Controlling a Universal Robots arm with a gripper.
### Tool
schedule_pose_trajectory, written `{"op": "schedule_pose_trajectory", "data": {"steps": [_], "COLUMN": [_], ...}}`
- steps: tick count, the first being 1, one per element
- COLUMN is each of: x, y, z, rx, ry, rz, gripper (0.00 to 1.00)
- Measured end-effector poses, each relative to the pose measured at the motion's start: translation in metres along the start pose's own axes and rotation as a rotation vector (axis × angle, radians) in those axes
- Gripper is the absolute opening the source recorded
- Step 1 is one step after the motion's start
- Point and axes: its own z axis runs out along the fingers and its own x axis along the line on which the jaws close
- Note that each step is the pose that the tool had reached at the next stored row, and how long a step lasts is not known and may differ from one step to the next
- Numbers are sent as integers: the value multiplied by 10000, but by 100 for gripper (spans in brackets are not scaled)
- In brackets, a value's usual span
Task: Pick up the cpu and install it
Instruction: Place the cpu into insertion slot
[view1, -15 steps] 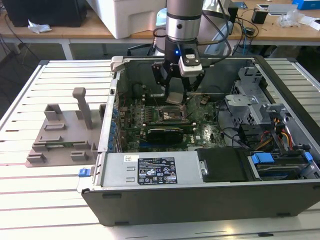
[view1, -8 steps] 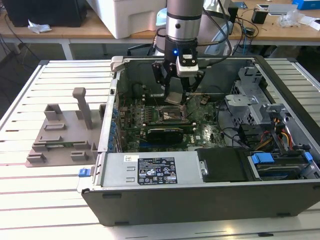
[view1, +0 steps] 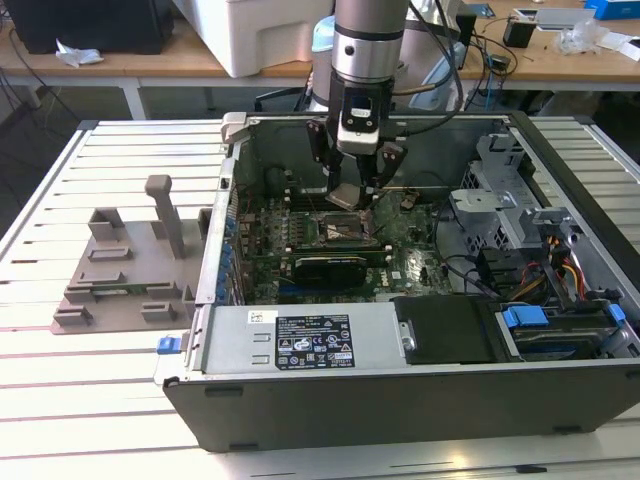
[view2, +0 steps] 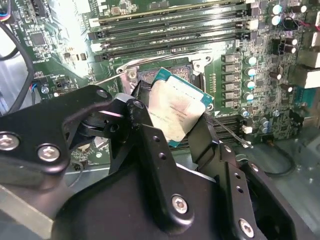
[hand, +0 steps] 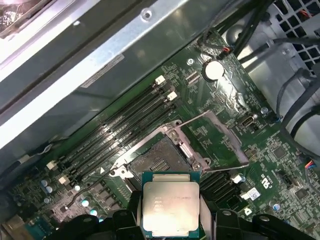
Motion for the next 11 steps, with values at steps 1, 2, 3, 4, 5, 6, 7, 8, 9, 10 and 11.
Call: {"op": "schedule_pose_trajectory", "data": {"steps": [1,2,3,4,5,6,7,8,9,10,11], "x": [0,0,0,0,0,0,0,0,0,0,-1], "y": [0,0,0,0,0,0,0,0,0,0,0], "z": [0,0,0,0,0,0,0,0,0,0,0], "rx": [2,3,5,7,8,10,12,13,14,16,21], "ry": [8,14,19,29,36,41,49,54,60,69,84], "rz": [105,178,251,372,470,536,643,706,782,901,1106], "gripper": [55,55,55,55,55,55,55,55,55,55,55]}}
